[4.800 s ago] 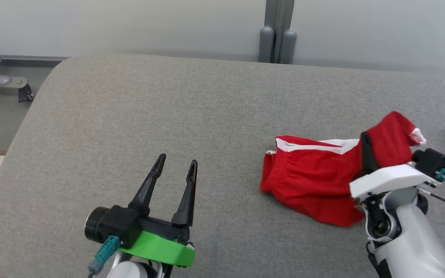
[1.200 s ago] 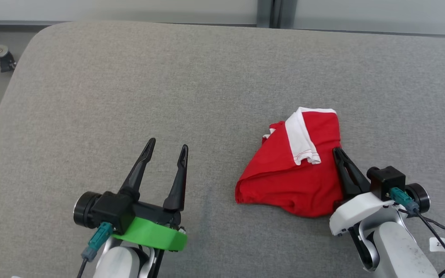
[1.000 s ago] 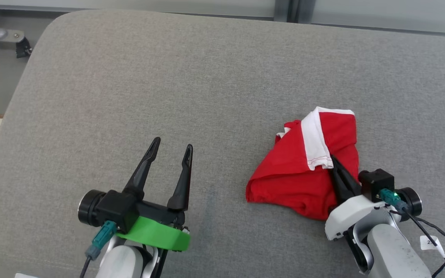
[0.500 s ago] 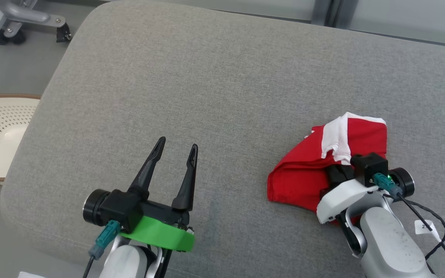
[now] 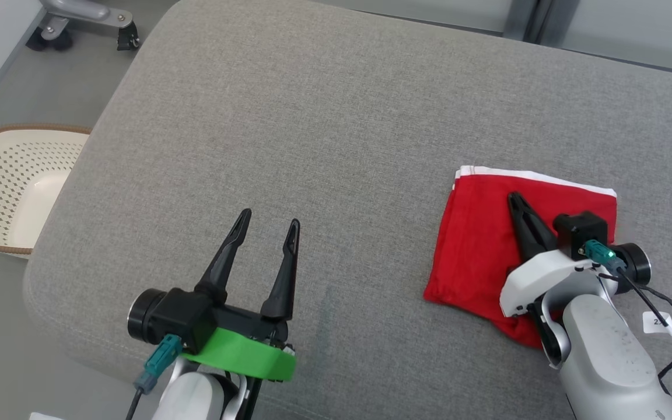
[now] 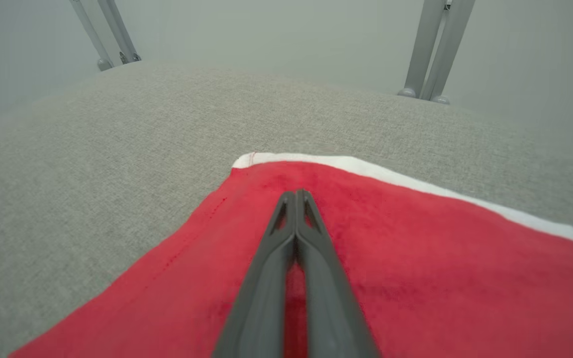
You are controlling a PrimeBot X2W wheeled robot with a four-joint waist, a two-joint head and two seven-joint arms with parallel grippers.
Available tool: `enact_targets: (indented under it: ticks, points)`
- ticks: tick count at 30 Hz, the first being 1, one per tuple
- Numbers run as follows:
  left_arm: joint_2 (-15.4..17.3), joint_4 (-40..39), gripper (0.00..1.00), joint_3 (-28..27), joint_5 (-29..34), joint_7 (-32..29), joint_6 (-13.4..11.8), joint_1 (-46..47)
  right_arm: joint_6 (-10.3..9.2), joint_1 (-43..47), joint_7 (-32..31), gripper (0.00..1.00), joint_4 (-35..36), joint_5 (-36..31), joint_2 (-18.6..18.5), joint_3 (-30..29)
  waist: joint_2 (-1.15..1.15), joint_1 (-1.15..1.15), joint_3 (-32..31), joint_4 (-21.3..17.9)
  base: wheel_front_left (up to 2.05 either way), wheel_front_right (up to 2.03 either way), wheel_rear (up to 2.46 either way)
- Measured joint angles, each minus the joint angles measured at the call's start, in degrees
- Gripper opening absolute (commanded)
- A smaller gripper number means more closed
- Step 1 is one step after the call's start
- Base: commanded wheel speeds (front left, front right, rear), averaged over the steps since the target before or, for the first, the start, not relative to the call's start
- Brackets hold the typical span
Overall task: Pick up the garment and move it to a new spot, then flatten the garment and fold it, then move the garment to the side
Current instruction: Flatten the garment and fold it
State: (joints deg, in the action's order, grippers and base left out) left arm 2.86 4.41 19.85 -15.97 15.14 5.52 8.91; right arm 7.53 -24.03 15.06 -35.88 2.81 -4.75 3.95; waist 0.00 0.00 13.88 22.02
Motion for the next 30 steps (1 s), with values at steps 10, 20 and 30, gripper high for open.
enact_targets:
  ticks: [10, 20, 30]
  points:
    - [0.0, -0.1, 1.00, -0.6, 0.2, 0.0, 0.0, 0.3, 0.00, -2.6, 0.2, 0.00, -8.5, 1.0, 1.1, 1.6, 0.00, 0.00, 0.6, -3.0, 0.00, 0.00, 0.00]
    - [0.0, -0.5, 1.00, -3.7, 2.5, 0.0, 0.5, 0.5, 0.00, 1.4, 0.0, 0.00, 8.8, 6.9, 1.0, 3.8, 0.00, 0.00, -0.3, -9.1, 0.00, 0.00, 0.00]
    - [0.0, -1.2, 1.00, -7.1, 3.0, 0.0, 0.8, -0.1, 0.00, 11.6, 0.0, 0.00, 21.3, 7.7, -0.4, 0.3, 0.00, 0.00, -2.5, -15.7, 0.00, 0.00, 0.00]
